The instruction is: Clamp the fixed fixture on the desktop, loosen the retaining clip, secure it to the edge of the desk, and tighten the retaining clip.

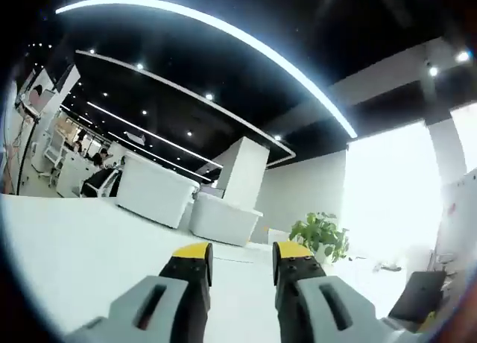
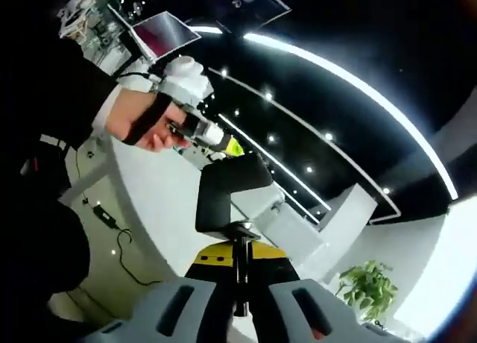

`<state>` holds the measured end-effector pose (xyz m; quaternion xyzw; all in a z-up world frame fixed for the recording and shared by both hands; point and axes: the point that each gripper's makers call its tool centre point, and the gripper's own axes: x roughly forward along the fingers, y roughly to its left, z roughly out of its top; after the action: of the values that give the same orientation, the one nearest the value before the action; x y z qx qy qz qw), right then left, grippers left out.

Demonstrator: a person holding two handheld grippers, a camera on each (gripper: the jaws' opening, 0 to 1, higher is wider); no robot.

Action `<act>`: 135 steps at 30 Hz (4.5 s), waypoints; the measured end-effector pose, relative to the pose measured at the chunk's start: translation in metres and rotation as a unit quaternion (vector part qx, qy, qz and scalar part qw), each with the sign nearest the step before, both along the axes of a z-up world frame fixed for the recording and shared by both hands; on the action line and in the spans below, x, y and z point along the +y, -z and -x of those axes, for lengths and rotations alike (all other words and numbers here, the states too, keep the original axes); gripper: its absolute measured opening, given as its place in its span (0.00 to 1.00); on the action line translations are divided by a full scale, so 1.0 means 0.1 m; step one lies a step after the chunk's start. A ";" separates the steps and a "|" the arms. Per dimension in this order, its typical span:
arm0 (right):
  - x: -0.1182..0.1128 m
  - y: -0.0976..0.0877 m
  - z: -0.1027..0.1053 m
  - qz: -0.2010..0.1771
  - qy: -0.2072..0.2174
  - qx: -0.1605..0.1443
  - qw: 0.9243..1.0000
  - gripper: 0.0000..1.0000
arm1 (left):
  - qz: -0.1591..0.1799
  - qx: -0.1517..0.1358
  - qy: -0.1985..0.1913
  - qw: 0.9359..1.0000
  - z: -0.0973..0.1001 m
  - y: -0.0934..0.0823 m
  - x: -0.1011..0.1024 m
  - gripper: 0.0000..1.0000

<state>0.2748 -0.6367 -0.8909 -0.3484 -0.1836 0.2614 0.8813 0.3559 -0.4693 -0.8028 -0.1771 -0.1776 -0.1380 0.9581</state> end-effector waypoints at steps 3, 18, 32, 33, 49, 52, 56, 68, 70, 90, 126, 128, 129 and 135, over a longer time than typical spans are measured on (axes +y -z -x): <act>0.06 0.27 0.15 0.008 -0.011 0.017 1.000 0.02 | 0.018 -0.026 0.012 0.999 0.49 0.00 0.03 0.30; 0.03 0.77 0.15 -0.061 -0.004 0.120 0.991 0.02 | 0.026 0.037 0.018 0.999 1.33 0.67 -0.19 0.29; -0.18 0.86 -0.03 -0.163 0.006 0.188 0.969 0.03 | -0.019 0.070 0.075 0.995 1.48 0.93 -0.67 0.23; -0.19 0.89 -0.03 -0.165 0.011 0.193 0.967 0.03 | -0.019 0.069 0.077 0.994 1.48 0.94 -0.70 0.23; -0.33 1.15 -0.34 -0.248 0.021 0.282 0.926 0.03 | -0.033 0.076 0.130 0.988 1.50 1.01 -1.01 0.17; -0.29 1.17 -0.35 -0.298 -0.005 0.327 0.896 0.03 | -0.033 0.080 0.142 0.986 1.48 1.04 -1.07 0.16; -0.30 1.18 -0.39 -0.280 -0.009 0.321 0.905 0.03 | -0.045 0.080 0.181 0.979 1.46 1.03 -1.27 0.16; -0.39 1.21 -0.48 -0.276 -0.014 0.304 0.912 0.03 | -0.070 0.095 0.259 0.959 1.29 1.15 -1.75 0.14; -0.40 1.21 -0.50 -0.285 -0.026 0.312 0.906 0.03 | -0.081 0.098 0.267 0.955 1.27 1.18 -1.81 0.14; -0.41 1.29 -0.61 -0.259 -0.064 0.372 0.889 0.05 | -0.161 0.101 0.322 0.927 0.73 1.38 -2.37 0.10; -0.45 1.58 -0.62 -0.284 0.166 0.217 0.919 0.58 | -0.177 0.094 0.320 0.926 0.63 1.38 -2.32 0.01; -0.41 1.64 -0.70 -0.277 0.179 0.212 0.920 0.58 | -0.179 0.092 0.321 0.925 0.62 1.38 -2.31 0.01; -0.41 1.67 -0.72 -0.278 0.186 0.216 0.917 0.57 | -0.177 0.091 0.323 0.925 0.62 1.38 -2.31 0.01; -0.44 1.66 -0.79 -0.303 0.192 0.222 0.907 0.43 | -0.177 0.089 0.324 0.925 0.61 1.36 -2.30 0.01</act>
<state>0.3539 -0.6810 -1.0571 -0.0262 0.0174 0.0894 0.9955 0.2952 -0.6998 -0.9391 -0.0642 0.0023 -0.4535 0.8889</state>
